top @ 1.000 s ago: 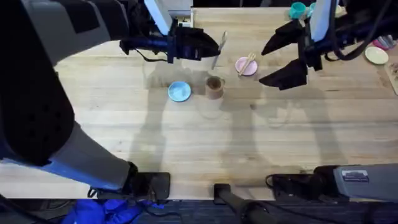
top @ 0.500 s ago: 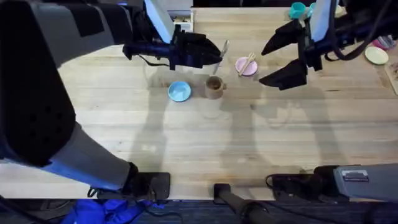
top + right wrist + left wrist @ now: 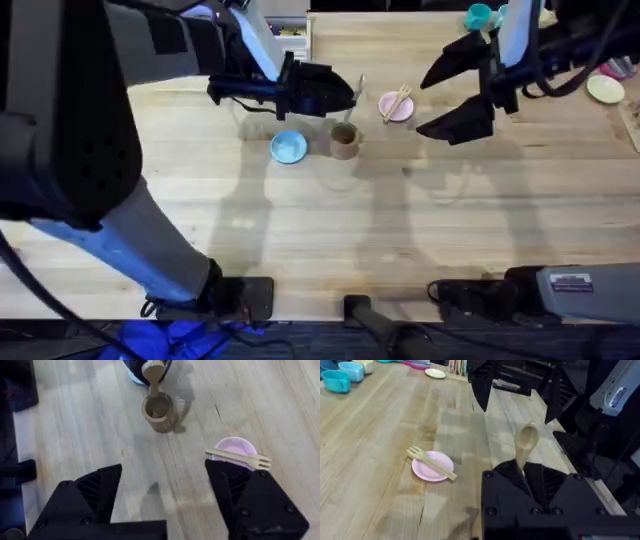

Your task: Pick up a utensil and set it on the pink plate, then put the other utensil in the container.

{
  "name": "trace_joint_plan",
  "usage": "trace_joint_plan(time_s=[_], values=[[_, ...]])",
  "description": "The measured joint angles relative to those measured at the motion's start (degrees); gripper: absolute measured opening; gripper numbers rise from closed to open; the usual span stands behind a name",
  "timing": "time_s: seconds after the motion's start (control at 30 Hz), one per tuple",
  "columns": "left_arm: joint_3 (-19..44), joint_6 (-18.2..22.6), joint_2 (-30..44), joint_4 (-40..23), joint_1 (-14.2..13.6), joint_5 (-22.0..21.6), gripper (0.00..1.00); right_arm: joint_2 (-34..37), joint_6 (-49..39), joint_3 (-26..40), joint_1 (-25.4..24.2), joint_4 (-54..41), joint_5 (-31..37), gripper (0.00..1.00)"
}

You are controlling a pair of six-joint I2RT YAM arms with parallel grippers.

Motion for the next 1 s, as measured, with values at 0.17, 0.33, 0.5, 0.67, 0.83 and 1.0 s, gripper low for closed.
trace_joint_plan(time_s=[0.17, 0.33, 0.5, 0.67, 0.83, 1.0], values=[[0.0, 1.2, 1.0, 0.3, 0.0, 0.8, 0.041, 0.0, 0.0, 0.0, 0.0, 0.0, 0.0, 0.997], [0.0, 2.0, 3.4, 0.4, 0.0, 1.1, 0.041, 0.0, 0.0, 0.0, 0.0, 0.0, 0.0, 0.997], [0.0, 2.7, 4.9, 0.4, -0.1, 1.1, 0.041, 0.0, 0.0, 0.0, 0.0, 0.0, 0.0, 0.997], [0.0, 3.1, 6.4, 0.4, -0.4, 1.0, 0.041, 0.0, 0.0, 0.0, 0.0, 0.0, 0.0, 0.997], [0.0, 3.2, 7.2, 0.4, -0.5, 0.5, 0.041, 0.0, 0.0, 0.0, 0.0, 0.0, 0.0, 0.997], [0.0, 3.2, 7.2, 0.4, -0.5, -0.7, 0.041, 0.0, 0.0, 0.0, 0.0, 0.0, 0.0, 0.996]])
